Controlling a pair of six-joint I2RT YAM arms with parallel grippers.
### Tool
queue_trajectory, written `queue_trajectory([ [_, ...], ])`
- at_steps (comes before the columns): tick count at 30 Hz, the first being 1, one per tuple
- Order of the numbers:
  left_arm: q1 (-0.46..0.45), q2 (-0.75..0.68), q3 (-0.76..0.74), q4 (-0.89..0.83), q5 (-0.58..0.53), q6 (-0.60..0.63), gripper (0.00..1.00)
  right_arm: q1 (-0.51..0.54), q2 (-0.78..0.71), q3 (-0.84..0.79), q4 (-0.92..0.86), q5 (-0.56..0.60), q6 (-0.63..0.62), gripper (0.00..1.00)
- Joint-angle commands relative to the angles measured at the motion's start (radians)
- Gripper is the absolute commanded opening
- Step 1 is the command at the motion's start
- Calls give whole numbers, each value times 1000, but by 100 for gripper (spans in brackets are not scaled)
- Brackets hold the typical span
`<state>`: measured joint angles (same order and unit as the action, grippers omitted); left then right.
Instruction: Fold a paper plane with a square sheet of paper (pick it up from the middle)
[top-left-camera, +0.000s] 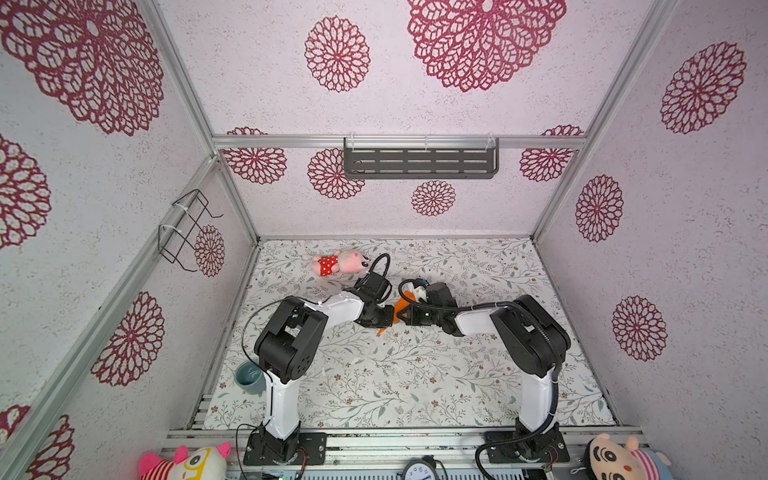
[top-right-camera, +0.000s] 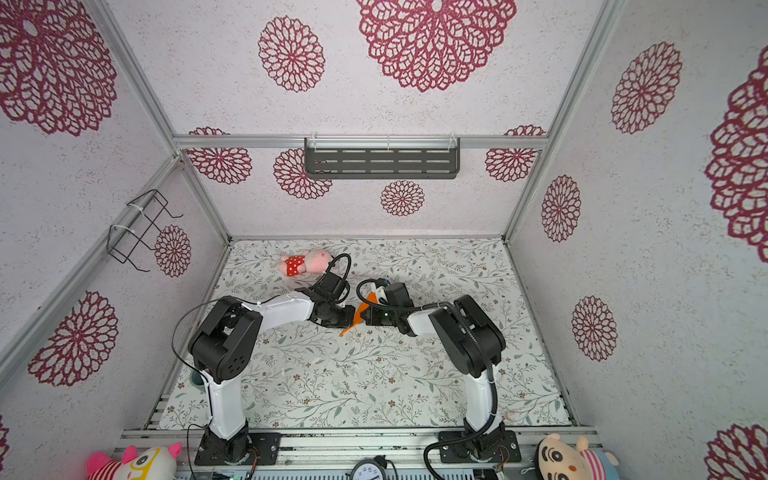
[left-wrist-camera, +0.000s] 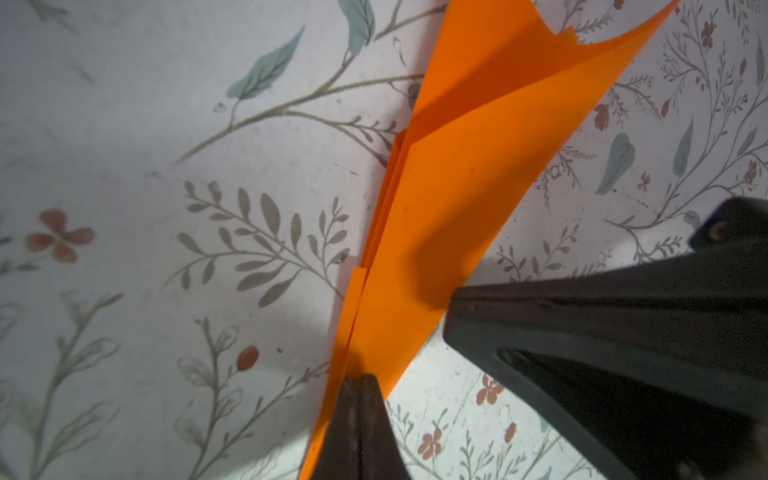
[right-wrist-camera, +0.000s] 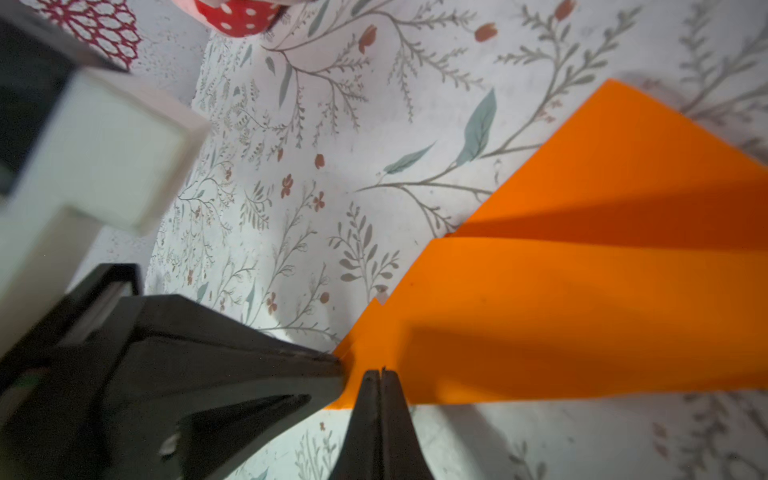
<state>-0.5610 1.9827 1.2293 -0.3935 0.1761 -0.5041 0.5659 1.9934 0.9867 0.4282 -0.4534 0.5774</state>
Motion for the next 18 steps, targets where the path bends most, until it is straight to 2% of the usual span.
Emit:
queue_trajectory([
  [1, 1, 49, -39, -100, -27, 9, 0, -20, 19, 41, 14, -19, 10, 2],
  [12, 2, 51, -45, -105, -27, 12, 0, -100, 65, 32, -46, 22, 6, 1],
  [18, 3, 48, -46, -108, -26, 13, 0, -148, 74, -23, 16, 39, 8, 0],
])
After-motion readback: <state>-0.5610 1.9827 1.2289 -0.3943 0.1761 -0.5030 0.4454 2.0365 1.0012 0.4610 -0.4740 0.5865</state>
